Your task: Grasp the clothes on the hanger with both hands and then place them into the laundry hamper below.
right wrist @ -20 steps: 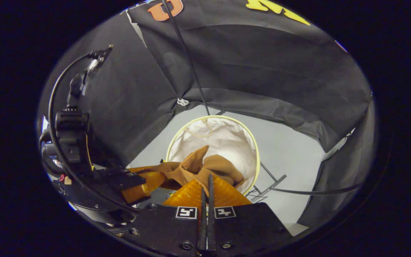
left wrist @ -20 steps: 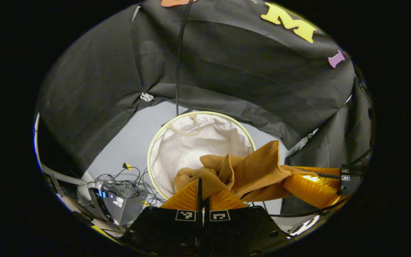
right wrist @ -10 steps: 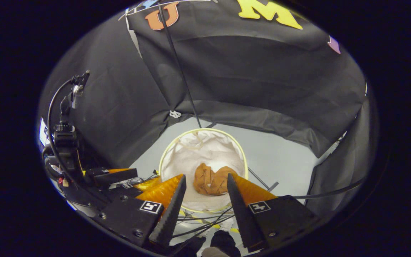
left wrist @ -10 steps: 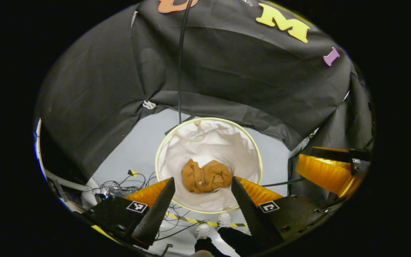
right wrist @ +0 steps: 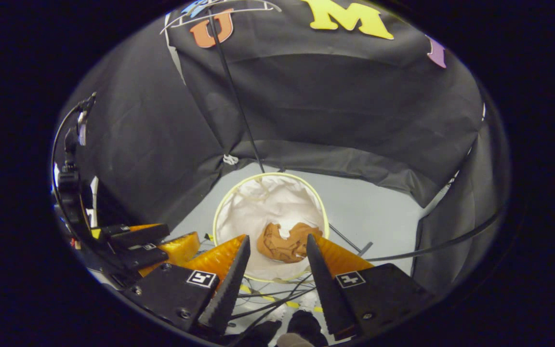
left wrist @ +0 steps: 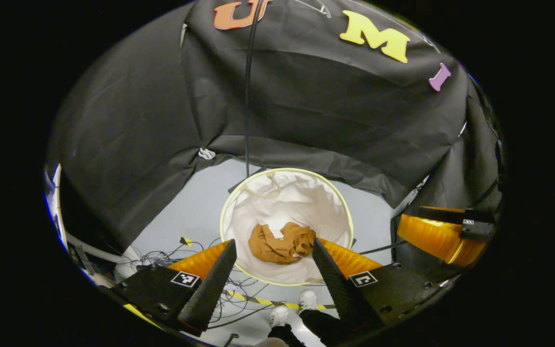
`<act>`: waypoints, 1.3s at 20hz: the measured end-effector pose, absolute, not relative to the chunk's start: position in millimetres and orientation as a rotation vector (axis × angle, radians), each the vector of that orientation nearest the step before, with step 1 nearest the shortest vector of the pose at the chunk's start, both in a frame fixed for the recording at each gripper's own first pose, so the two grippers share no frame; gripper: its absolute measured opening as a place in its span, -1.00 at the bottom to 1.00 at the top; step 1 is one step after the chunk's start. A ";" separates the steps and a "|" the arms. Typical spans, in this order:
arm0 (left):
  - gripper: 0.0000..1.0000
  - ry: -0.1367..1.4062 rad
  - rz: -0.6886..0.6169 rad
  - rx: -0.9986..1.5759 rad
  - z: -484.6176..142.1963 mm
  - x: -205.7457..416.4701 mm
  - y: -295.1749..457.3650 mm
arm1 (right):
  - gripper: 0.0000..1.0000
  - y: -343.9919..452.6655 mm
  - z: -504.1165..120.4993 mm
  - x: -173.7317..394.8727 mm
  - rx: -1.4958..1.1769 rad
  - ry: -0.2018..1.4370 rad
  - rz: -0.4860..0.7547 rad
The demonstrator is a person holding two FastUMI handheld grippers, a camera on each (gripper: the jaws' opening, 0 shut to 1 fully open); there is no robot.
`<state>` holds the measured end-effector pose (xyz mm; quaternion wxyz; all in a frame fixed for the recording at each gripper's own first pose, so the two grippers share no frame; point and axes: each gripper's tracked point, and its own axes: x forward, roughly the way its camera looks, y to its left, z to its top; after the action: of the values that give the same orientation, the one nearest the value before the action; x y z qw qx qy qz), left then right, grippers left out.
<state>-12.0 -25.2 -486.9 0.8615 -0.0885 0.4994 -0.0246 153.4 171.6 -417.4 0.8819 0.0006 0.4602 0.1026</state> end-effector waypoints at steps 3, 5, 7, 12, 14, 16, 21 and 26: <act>0.94 0.951 -0.073 -0.164 -448.7 -6.4 -27.1 | 0.63 168.4 -388.5 151.3 -0.033 0.875 0.207; 0.83 0.841 -0.084 -0.118 -409.6 1.7 -21.3 | 0.67 163.2 -352.2 148.1 -0.071 0.779 0.190; 0.94 0.727 -0.105 -0.073 -367.4 7.7 -17.9 | 0.63 160.1 -305.6 144.9 -0.096 0.685 0.178; 0.94 0.493 -0.115 -0.099 -255.5 4.4 -4.6 | 0.67 157.8 -183.2 118.9 -0.086 0.444 0.171; 1.00 0.401 -0.105 -0.072 -212.1 1.7 4.2 | 1.00 151.6 -132.2 100.5 -0.082 0.355 0.170; 0.83 0.324 -0.092 -0.039 -172.8 2.0 9.4 | 0.99 145.6 -90.4 87.8 -0.067 0.272 0.170; 1.00 0.170 -0.075 -0.028 -87.6 -12.8 16.1 | 0.98 130.9 -9.4 56.0 -0.020 0.126 0.179; 1.00 0.117 -0.021 -0.020 -43.1 -39.0 9.5 | 1.00 111.7 33.6 27.7 0.011 0.067 0.182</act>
<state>-39.0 9.5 -43.1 0.9982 -0.0101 0.0585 -0.0105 27.7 111.7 33.6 0.9953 0.0056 0.0334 0.0908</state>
